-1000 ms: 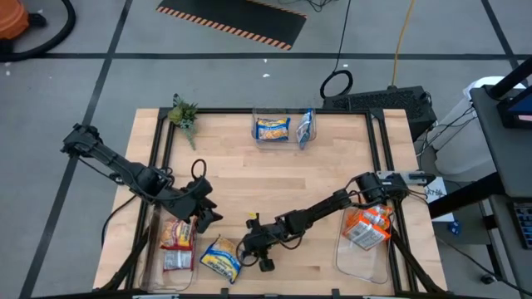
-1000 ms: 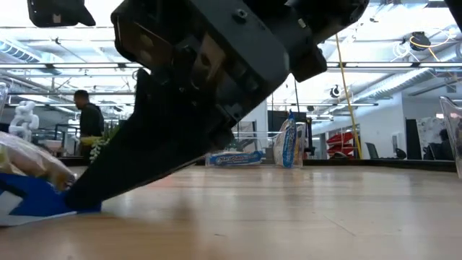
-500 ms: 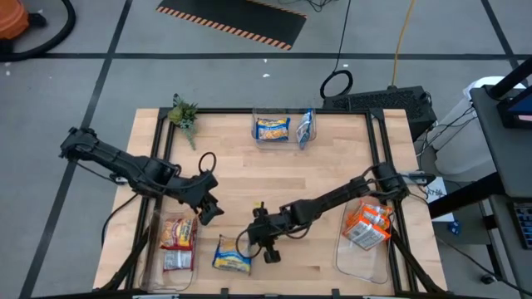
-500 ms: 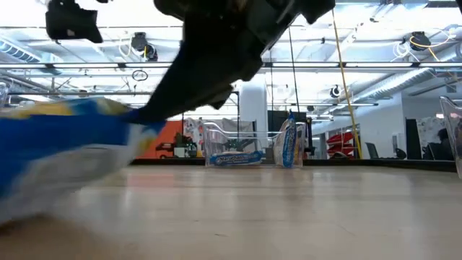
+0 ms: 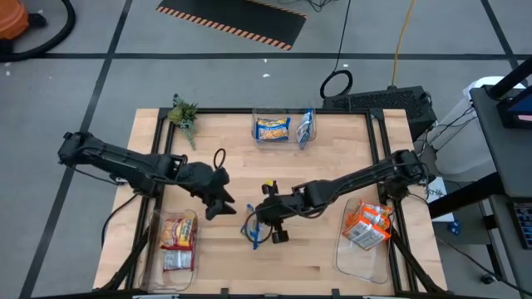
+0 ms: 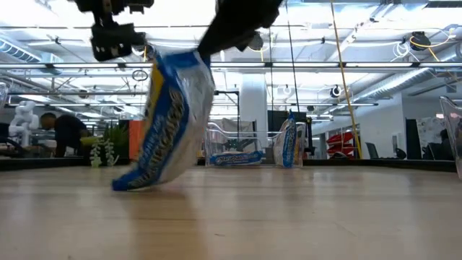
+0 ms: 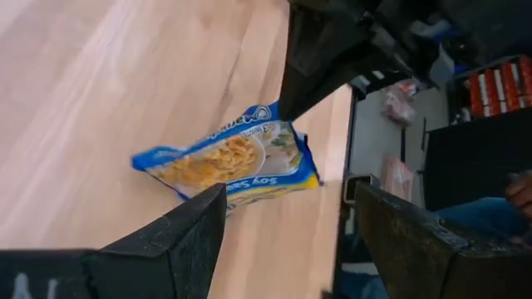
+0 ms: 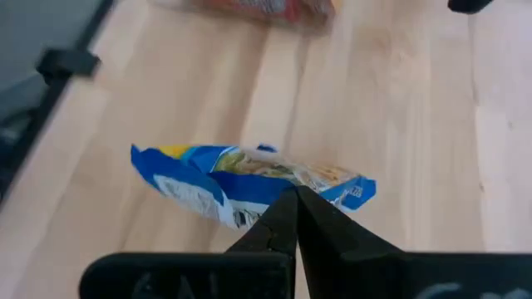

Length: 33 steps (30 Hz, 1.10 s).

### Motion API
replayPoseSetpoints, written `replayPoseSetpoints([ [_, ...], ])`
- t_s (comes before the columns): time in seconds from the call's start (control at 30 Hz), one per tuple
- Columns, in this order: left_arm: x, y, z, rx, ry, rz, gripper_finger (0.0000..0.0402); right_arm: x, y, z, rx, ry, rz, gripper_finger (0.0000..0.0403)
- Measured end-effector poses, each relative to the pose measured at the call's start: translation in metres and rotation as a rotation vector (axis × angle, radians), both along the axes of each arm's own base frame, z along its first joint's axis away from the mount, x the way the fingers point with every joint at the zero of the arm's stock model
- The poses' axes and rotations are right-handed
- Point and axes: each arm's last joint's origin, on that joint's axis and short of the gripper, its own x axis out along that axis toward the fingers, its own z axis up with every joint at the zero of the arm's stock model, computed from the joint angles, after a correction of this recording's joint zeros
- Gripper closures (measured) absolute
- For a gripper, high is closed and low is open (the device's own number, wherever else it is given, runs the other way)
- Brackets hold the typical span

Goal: Sort Maruchan noodles
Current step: Put the blue noodle pack into the top transparent bin

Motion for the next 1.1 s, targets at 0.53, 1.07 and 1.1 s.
replayPoseSetpoints([
  [0.53,0.001,-0.005,-0.027,0.272,-0.179,0.029,0.0131,0.004,-0.026,0.0,0.159,0.057,-0.148,0.0403],
  [1.07,-0.018,-0.045,-0.026,0.215,-0.096,0.182,0.013,0.017,-0.063,0.01,0.358,-0.045,-0.427,0.0403],
  [1.1,-0.019,-0.046,-0.027,0.213,-0.095,0.209,0.013,0.018,-0.067,0.01,0.374,-0.049,-0.451,0.0403],
])
